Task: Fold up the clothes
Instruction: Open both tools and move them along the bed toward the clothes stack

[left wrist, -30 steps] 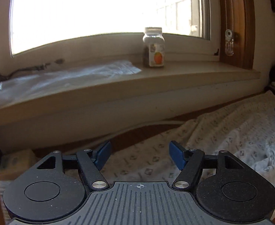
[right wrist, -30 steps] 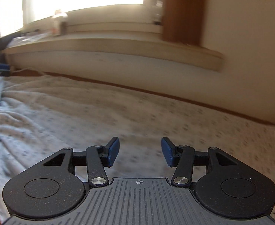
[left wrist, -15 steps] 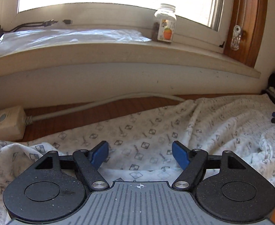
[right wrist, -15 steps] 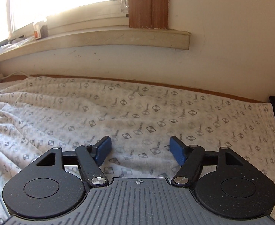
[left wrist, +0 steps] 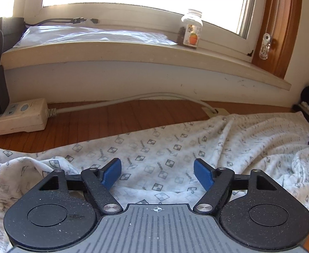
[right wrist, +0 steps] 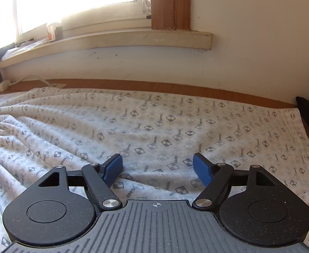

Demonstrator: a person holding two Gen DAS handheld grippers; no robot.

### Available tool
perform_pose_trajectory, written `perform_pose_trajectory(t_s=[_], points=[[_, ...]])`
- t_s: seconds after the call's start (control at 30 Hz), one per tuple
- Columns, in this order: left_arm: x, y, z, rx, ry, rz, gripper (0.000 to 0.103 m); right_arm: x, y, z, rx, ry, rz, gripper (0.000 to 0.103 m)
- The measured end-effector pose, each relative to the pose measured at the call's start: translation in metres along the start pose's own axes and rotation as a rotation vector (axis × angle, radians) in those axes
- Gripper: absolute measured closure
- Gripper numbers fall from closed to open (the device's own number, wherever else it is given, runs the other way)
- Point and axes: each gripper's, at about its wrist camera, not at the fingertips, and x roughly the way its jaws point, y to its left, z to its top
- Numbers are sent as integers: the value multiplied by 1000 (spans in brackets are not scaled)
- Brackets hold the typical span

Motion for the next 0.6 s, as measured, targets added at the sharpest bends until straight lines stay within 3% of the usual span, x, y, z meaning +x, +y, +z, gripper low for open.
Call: perform_pose_trajectory(t_s=[0.23, 0.33, 0.4, 0.47, 0.6], points=[[2, 0, 0, 1, 9, -2, 23, 1, -3, 0, -1, -2, -7, 28], [3, -5, 0, 27, 14, 7, 15, -8, 1, -3, -30, -33, -34, 27], [2, -10, 0, 58, -1, 27, 5, -28, 5, -7, -48, -98, -65, 20], [-6, -20, -1, 95, -39, 40, 0, -53, 5, -13, -29, -162, -56, 1], [-25, -44, -5, 120, -76, 4, 0, -102, 6, -35, -2, -231, -43, 0]])
